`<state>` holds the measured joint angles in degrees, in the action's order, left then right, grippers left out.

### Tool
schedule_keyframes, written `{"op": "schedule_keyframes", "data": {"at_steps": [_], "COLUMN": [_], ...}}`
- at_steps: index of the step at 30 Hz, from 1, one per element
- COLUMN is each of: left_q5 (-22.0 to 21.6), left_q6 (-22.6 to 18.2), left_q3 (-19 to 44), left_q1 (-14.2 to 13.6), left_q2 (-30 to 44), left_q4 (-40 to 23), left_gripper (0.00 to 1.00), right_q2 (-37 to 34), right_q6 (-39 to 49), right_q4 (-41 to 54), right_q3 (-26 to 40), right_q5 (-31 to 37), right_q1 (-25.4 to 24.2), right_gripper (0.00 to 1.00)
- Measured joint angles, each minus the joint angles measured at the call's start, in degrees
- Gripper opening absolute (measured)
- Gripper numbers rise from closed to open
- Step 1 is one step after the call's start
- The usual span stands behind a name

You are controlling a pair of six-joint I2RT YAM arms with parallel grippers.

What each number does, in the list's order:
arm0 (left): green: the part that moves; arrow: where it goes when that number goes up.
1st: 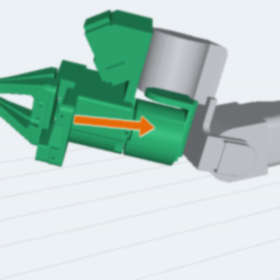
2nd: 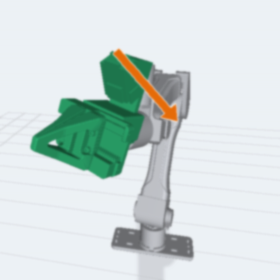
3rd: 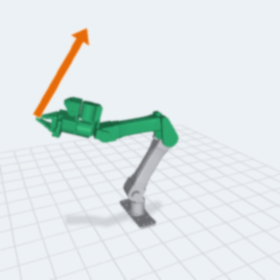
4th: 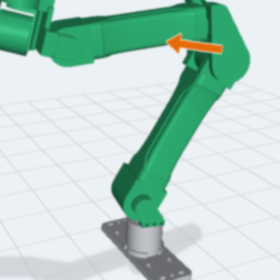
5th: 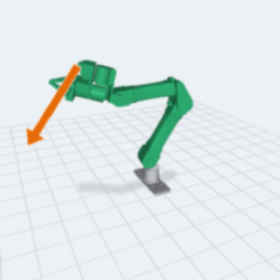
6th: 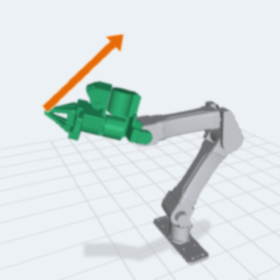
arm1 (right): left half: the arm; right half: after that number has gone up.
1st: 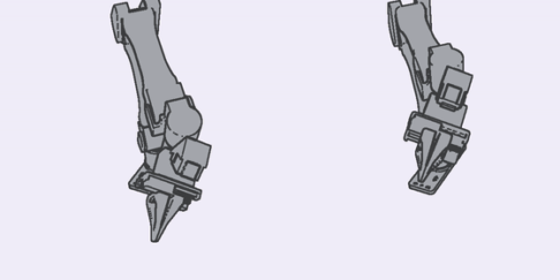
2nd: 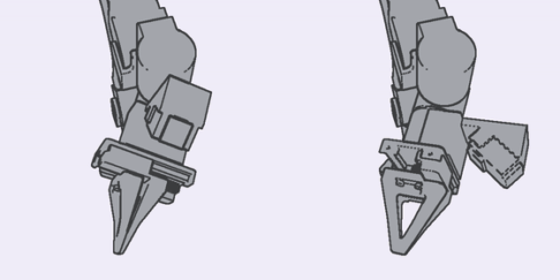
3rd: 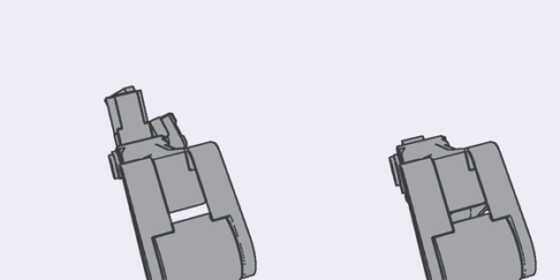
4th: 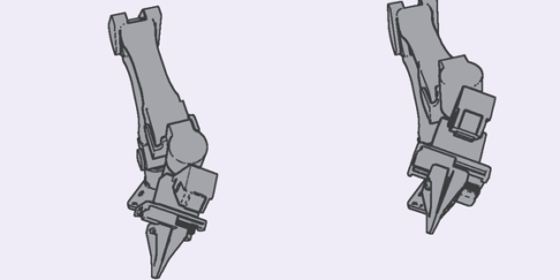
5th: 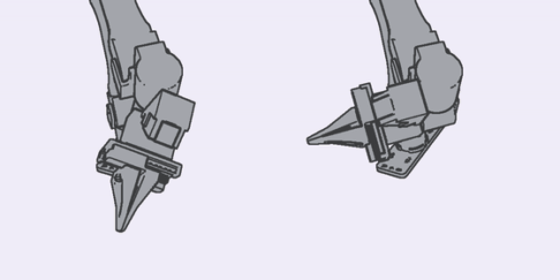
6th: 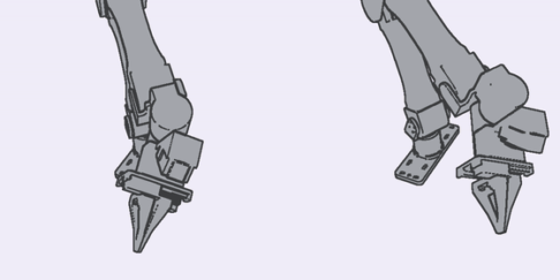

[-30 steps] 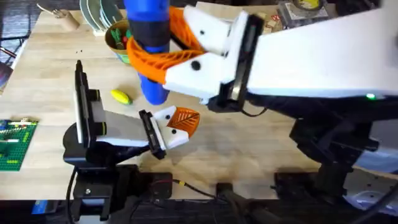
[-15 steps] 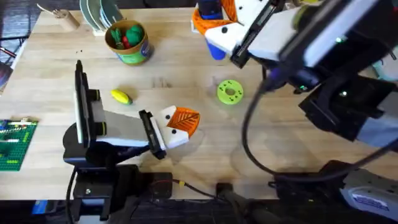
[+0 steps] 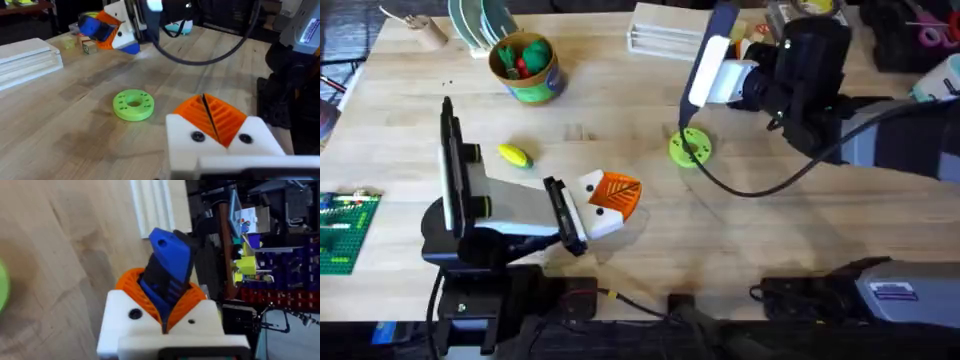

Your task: Pick up the gripper from the table and insert it into the empty holder that is missing its gripper. Then pick up a screw, insert it into the mounting hole, and use the screwdriver to tighten it. Finally, clean up the table by picking up the vegetable and placing it into the bucket.

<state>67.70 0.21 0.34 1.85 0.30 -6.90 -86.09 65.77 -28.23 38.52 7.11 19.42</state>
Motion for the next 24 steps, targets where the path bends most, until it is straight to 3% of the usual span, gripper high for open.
{"op": "schedule_keyframes", "data": {"at_steps": [6,12,14,19,24], "left_q5": [0.0,0.0,0.0,0.0,0.0], "left_q6": [0.0,0.0,0.0,0.0,0.0], "left_q3": [0.0,0.0,0.0,0.0,0.0], "left_q1": [0.0,0.0,0.0,0.0,0.0], "left_q2": [0.0,0.0,0.0,0.0,0.0], "left_q4": [0.0,0.0,0.0,0.0,0.0], "left_gripper": [0.003,0.003,0.003,0.003,0.006], "right_q2": [-7.9,-9.9,-9.9,-9.6,-9.2], "right_q6": [5.7,8.4,8.5,8.8,6.0], "right_q4": [0.2,4.1,6.6,7.9,9.2], "right_q3": [0.1,1.2,1.3,3.2,3.7], "right_q5": [0.2,0.8,0.9,2.0,2.6], "right_q1": [0.0,0.1,0.4,0.8,1.0], "right_gripper": [0.023,0.033,0.245,0.942,0.991]}}
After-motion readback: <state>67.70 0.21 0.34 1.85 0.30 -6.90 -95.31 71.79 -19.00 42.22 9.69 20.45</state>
